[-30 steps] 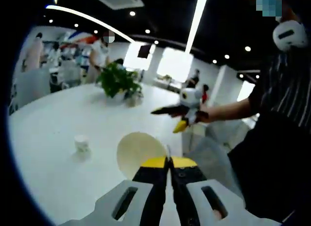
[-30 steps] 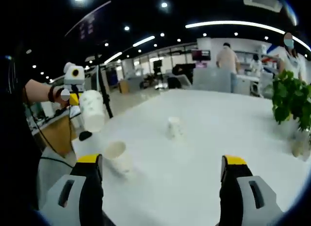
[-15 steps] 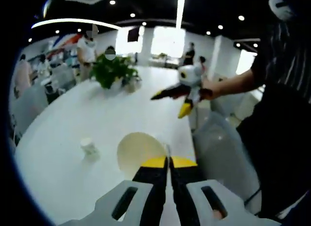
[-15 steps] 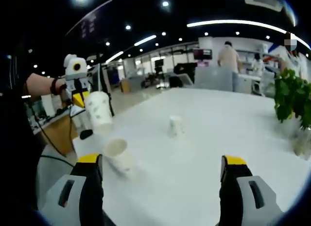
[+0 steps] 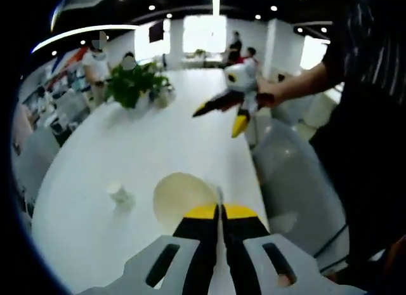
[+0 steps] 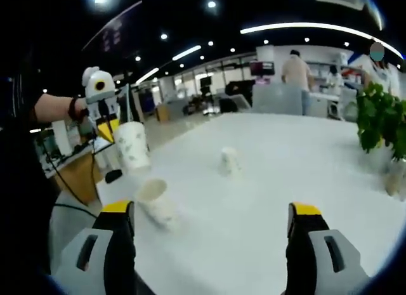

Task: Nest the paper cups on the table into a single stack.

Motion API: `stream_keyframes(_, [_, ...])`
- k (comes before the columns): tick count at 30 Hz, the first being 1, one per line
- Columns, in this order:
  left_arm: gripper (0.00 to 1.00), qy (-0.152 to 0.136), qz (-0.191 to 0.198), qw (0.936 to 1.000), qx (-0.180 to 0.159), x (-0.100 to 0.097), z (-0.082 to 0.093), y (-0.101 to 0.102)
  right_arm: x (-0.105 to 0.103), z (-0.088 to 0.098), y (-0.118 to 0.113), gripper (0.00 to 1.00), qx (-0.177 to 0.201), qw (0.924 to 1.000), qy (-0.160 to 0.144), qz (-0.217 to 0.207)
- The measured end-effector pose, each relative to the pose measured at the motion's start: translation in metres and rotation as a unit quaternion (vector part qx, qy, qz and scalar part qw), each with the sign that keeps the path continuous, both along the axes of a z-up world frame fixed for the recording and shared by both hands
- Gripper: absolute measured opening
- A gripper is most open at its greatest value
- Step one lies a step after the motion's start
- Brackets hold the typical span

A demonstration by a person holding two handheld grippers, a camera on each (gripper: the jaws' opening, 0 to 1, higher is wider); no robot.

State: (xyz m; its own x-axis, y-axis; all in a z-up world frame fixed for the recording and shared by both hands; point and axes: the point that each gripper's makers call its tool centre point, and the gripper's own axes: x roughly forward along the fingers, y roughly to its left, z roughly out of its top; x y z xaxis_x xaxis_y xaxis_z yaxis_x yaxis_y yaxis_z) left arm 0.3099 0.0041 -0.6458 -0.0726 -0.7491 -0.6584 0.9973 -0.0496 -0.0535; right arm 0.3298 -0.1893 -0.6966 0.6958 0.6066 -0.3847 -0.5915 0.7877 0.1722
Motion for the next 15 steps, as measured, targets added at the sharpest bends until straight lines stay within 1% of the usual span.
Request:
stream_keyframes(2, [0.00,0.002,-0.003,1.0000,0.006,0.000,-0.003,-0.002,0.000,-0.001,0.000,0.98,-0.001,1.0000,0.000,-0.001])
stream_keyframes(6, [0.00,-0.017,-0.020,0.9994,0.022,-0.002,-0.009,-0.006,-0.003,-0.006,0.001,0.98,-0.002,1.0000,0.007,-0.001])
stream_keyframes(8, [0.00,-0.020,-0.027,0.9990,0.029,-0.002,-0.013,-0.008,-0.005,-0.007,0.002,0.98,-0.003,1.0000,0.009,0.003])
stream_keyframes(10, [0.00,-0.031,-0.039,0.9977,0.045,-0.002,-0.018,-0.008,-0.007,-0.008,0.003,0.98,-0.005,0.9999,0.010,0.006])
stream_keyframes(12, [0.00,-0.037,-0.045,0.9970,0.052,-0.002,-0.020,-0.009,-0.008,-0.009,0.003,0.98,-0.005,0.9999,0.012,0.007])
stream_keyframes(14, [0.00,-0.052,-0.050,0.9954,0.062,0.001,-0.024,-0.008,-0.008,-0.009,0.003,0.98,-0.006,0.9999,0.012,0.005])
stream_keyframes(15, [0.00,-0.058,-0.060,0.9943,0.066,0.000,-0.026,-0.008,-0.008,-0.009,0.002,0.98,-0.006,0.9999,0.012,0.003])
